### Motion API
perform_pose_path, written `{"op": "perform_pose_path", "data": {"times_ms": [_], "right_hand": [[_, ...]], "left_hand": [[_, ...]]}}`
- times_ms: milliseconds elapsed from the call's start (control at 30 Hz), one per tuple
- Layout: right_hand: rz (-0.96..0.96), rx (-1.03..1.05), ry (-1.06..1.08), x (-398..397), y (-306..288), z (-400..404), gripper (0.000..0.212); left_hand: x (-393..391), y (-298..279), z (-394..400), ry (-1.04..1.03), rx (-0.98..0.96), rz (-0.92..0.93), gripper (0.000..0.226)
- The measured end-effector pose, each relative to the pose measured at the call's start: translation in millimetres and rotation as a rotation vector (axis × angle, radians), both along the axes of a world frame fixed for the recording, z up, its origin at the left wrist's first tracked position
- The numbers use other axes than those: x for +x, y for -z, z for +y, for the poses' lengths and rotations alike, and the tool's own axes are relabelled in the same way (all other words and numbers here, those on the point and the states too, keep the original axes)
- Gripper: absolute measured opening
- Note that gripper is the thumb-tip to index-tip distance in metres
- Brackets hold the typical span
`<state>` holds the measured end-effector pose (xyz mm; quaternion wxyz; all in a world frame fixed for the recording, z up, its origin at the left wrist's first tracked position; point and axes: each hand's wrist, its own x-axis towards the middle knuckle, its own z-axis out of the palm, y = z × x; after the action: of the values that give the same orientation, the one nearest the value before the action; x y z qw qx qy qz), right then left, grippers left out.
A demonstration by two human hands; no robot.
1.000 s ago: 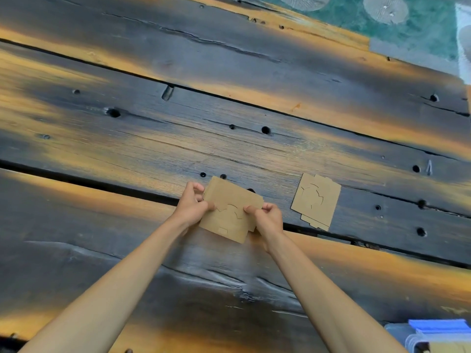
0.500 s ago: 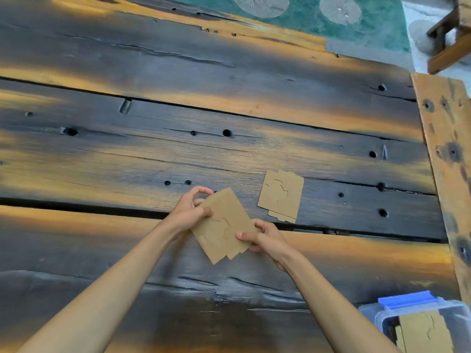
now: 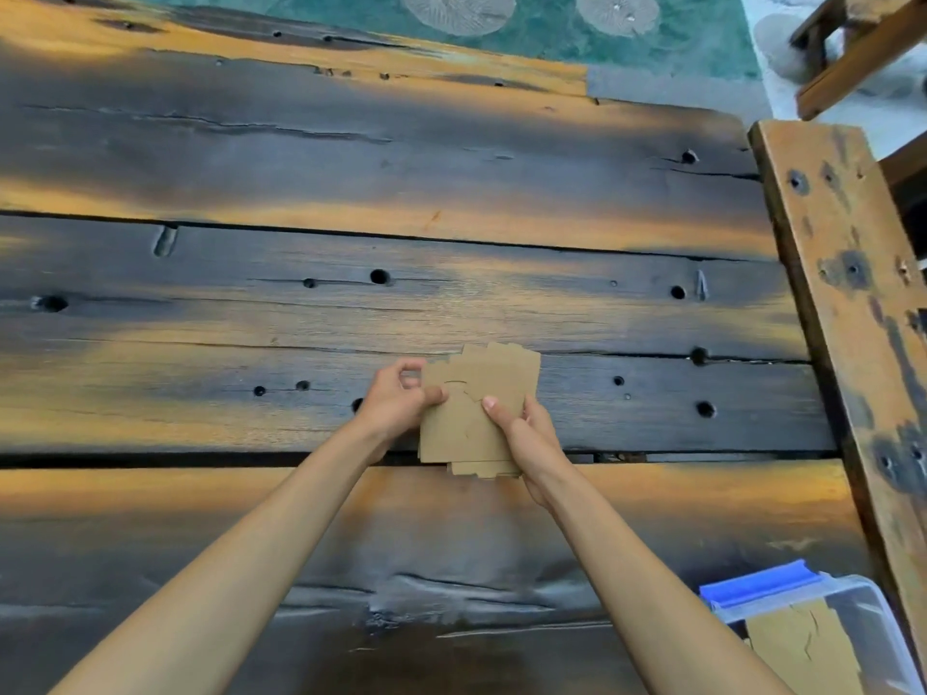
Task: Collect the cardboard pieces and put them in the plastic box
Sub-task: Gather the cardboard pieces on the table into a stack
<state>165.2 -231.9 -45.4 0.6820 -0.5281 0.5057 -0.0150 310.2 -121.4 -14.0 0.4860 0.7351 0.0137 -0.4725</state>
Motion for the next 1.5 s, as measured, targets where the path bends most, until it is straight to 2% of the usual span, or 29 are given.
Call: {"op": "perform_pose_path", "data": {"times_ms": [100,167,233,300,367,500,600,700,833,933,1033,1100,1200,1333,1400,1500], "right_hand": [[0.079,-0.047,0.040,0,9,-15,0.060],[0.166,-0.101,0.017,3,14,-21,0.053],[0.299,-0.172,-0.019,7,18,-27,0.055],[0.399,-0.218,-0.041,9,19,-34,0.052],[0.423,-0.223,-0.035,10,23,-39,0.050],[0.413,-0.222,-0.004,12,27,-44,0.053],[0.372,-0.173,0.023,9,28,-48,0.062],[0.345,-0.122,0.044,1,34,-52,0.071],[0.276,-0.079,0.004,-11,27,-50,0.058],[0.228,-0.051,-0.055,-24,11,-42,0.038],[0.198,0.024,-0.096,-41,1,-22,0.022],[0.187,0.046,-0.134,-55,1,-2,0.022],[0.211,0.025,-0.235,-73,-2,31,0.028],[0.289,-0.091,-0.357,-100,6,66,0.052],[0.359,-0.114,-0.360,-110,-6,71,0.045],[0.347,-0.123,-0.345,-116,-21,73,0.044]], "left_hand": [[-14,13,-19,0.043,0.040,-0.002,0.027],[-21,24,-33,0.101,0.106,-0.111,0.025],[-25,31,-46,0.155,0.179,-0.235,0.021],[-28,39,-57,0.182,0.231,-0.313,0.029],[-28,50,-63,0.216,0.266,-0.347,0.041],[-24,50,-70,0.249,0.289,-0.372,0.037],[-18,50,-70,0.118,0.282,-0.193,0.040],[-15,48,-63,0.023,0.243,-0.023,0.032],[-26,29,-52,0.016,0.148,0.154,0.032],[-38,14,-39,0.065,0.080,0.216,0.033],[-55,0,-23,0.202,0.061,0.065,0.039],[-71,-9,-14,0.317,0.095,-0.107,0.043],[-100,-16,0,0.475,0.159,-0.271,0.032],[-135,-7,17,0.611,0.207,-0.296,0.034],[-147,-3,25,0.559,0.194,-0.267,0.037],[-154,2,30,0.469,0.136,-0.239,0.059]]}}
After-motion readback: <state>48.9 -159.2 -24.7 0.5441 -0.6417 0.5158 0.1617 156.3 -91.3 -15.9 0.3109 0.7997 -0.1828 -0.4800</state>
